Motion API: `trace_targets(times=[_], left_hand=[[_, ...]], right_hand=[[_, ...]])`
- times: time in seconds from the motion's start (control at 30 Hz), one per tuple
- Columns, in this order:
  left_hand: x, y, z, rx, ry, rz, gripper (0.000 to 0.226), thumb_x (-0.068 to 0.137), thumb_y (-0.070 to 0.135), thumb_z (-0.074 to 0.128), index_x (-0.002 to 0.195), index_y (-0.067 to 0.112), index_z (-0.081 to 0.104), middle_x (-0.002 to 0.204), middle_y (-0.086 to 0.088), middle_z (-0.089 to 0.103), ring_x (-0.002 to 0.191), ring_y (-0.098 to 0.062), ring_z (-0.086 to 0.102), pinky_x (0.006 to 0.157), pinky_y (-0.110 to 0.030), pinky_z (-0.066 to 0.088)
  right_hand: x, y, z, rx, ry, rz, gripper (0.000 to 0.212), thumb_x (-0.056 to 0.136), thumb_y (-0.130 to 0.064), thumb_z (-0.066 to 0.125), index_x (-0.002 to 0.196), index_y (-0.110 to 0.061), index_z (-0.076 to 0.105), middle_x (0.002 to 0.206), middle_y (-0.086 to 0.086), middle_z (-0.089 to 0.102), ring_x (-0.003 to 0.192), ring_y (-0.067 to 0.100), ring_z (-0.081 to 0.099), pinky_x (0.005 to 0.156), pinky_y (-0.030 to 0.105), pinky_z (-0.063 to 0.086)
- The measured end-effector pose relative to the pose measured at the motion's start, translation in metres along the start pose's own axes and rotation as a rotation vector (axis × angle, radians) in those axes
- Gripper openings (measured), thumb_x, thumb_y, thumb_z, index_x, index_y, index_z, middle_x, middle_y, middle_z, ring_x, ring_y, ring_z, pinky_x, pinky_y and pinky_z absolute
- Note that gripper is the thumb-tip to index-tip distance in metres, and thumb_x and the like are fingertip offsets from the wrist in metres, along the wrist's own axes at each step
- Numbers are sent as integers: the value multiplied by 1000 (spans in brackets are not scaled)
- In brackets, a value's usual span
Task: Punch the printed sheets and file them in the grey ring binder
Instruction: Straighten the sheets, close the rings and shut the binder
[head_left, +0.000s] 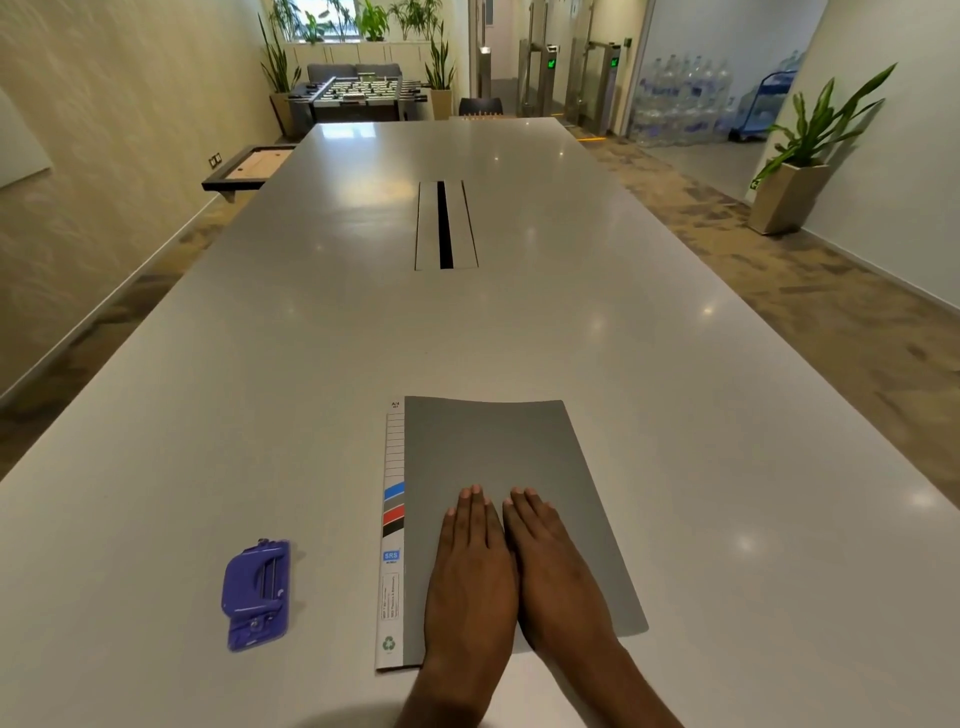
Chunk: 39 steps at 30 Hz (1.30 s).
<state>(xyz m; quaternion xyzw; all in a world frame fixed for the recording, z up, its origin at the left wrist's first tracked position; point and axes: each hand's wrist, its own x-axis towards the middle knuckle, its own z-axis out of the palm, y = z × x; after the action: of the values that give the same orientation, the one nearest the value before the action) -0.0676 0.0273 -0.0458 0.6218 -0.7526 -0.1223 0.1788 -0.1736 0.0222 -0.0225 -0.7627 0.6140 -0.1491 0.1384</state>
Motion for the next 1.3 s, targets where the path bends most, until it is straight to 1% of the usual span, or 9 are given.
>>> trace_targets(times=[0.07, 0.17, 0.23, 0.3, 0.37, 0.47, 0.57, 0.93, 1.3], left_hand=[[-2, -2, -5, 5, -69, -12, 144, 31, 44, 102, 152, -4, 39, 126, -23, 74, 116, -36, 72, 128, -35, -4], [16, -6, -4, 175, -65, -68, 110, 24, 32, 106, 122, -6, 73, 126, -27, 72, 110, -40, 74, 124, -36, 2], [23, -3, -16, 305, -124, -108, 106, 42, 30, 104, 133, -8, 65, 148, -30, 53, 129, -41, 64, 125, -35, 0], [34, -9, -24, 298, -8, -130, 95, 90, 31, 78, 161, -3, 24, 166, -22, -1, 159, -36, 20, 127, -33, -18], [41, -11, -31, 270, -42, -131, 80, 109, 27, 47, 164, 4, -6, 169, -16, -22, 162, -29, -10, 119, -37, -23], [52, -17, -36, 306, -14, -99, 75, 110, 23, 44, 164, 3, -5, 174, -19, -11, 162, -29, -10, 124, -39, -16], [66, -21, -41, 309, -18, -101, 75, 109, 21, 46, 165, 3, 0, 174, -19, -6, 163, -29, -6, 128, -40, -10], [113, -39, -41, 276, 52, -82, 69, 108, 18, 45, 165, 4, 8, 175, -17, 4, 163, -26, 0, 130, -38, -5], [117, -47, -31, 289, 77, -53, 69, 109, 19, 45, 165, 5, 8, 175, -16, 2, 163, -26, -1, 133, -40, -1]], right_hand=[[3, 2, 5, -12, 24, -35, 57, 89, -37, 53, 136, -6, 64, 141, 10, 65, 134, 18, 48, 123, 25, 10], [15, 5, 13, -52, 99, -46, 74, 74, -25, 87, 140, -3, 59, 145, 14, 61, 135, 24, 54, 122, 28, 0], [25, 1, 11, -90, 110, -36, 82, 66, -25, 95, 138, -3, 61, 143, 15, 63, 134, 24, 57, 124, 27, 8], [33, -4, 11, -117, 112, -43, 84, 60, -26, 98, 134, -4, 65, 138, 14, 66, 129, 24, 63, 122, 32, 30], [43, -5, 13, -142, 109, -52, 85, 57, -27, 99, 131, -3, 67, 136, 15, 68, 126, 26, 66, 112, 36, 38], [58, -4, 16, -155, 122, -91, 84, 59, -22, 98, 133, 1, 65, 137, 19, 66, 128, 30, 64, 123, 39, 31], [74, -4, 14, -151, 130, -100, 79, 66, -18, 94, 135, 4, 62, 140, 22, 63, 131, 33, 62, 117, 43, 37], [121, -7, 4, -53, 199, -149, 60, 102, -12, 54, 156, 2, 33, 164, 20, 33, 155, 29, 27, 129, 37, 12], [125, -7, 6, -39, 201, -132, 64, 101, -13, 57, 158, 0, 30, 166, 17, 30, 157, 27, 24, 122, 29, 1]])
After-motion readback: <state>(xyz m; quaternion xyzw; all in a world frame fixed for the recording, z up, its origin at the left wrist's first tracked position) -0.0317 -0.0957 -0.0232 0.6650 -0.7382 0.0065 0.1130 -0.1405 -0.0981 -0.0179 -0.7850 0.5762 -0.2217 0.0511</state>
